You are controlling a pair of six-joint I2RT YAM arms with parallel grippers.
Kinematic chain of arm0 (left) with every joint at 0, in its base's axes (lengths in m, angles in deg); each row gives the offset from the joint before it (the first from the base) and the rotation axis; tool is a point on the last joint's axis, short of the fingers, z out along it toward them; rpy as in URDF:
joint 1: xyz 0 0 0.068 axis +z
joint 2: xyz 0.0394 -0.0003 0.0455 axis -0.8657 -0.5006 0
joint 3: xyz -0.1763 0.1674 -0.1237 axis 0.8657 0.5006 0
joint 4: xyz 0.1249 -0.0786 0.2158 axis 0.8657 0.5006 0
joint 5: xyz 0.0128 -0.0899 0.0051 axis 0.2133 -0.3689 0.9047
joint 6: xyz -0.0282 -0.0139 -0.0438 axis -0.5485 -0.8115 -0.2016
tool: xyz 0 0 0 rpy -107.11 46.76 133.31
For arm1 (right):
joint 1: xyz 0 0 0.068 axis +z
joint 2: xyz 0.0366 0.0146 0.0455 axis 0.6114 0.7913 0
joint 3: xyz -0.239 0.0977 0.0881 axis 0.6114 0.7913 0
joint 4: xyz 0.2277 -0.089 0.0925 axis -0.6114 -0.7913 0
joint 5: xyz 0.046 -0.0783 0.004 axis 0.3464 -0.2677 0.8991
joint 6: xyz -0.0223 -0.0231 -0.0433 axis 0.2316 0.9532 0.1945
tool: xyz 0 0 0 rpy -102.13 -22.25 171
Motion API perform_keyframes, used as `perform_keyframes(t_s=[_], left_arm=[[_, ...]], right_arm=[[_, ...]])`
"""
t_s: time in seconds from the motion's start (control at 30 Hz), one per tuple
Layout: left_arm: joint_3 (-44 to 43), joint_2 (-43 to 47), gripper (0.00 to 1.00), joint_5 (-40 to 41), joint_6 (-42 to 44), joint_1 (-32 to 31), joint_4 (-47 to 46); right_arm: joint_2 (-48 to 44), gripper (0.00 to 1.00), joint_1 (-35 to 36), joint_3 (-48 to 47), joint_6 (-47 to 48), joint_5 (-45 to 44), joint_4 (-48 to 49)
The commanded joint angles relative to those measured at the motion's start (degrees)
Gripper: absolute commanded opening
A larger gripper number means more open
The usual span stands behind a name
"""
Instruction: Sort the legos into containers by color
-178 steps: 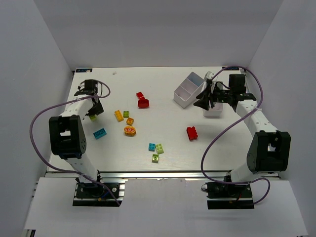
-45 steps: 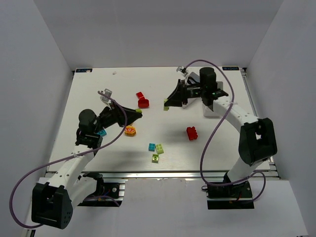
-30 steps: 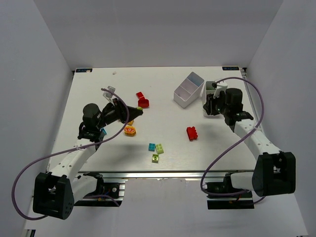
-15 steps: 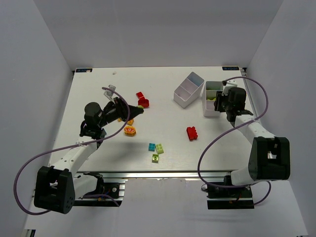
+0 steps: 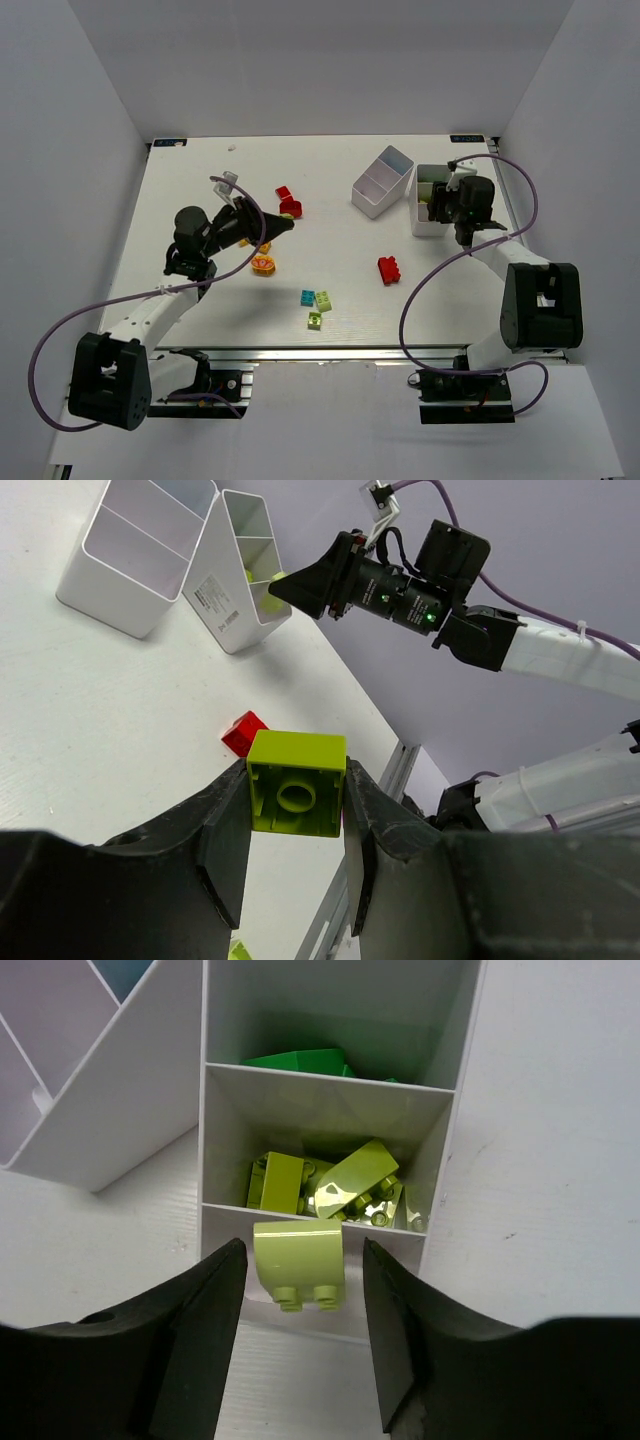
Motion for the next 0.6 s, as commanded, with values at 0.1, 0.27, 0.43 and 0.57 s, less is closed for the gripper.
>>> perform_keyframes(t_s=[0.1, 0.27, 0.43, 0.57], left_arm=[[-5.9, -3.5, 0.09, 2.1, 2.1, -3.6, 4.6], [-11.2, -9.2, 0.10, 4.6, 3.4, -8.7, 6.6], [-17.4, -15.8, 0.11, 6.7, 3.5, -12.7, 8.5], [-27.5, -23.7, 0.13, 9.8, 4.3, -16.7, 12.9]], right_arm=[[-1.0, 0.89, -0.2, -0.8, -0.1, 1.3, 2.2], [-3.9, 0.89, -1.9, -1.8, -2.2, 4.2, -1.1], [-8.8, 0.89, -5.5, -4.0, 3.1, 15.1, -6.7], [-12.4, 0.89, -11.2, -3.9, 5.6, 38.9, -6.9]])
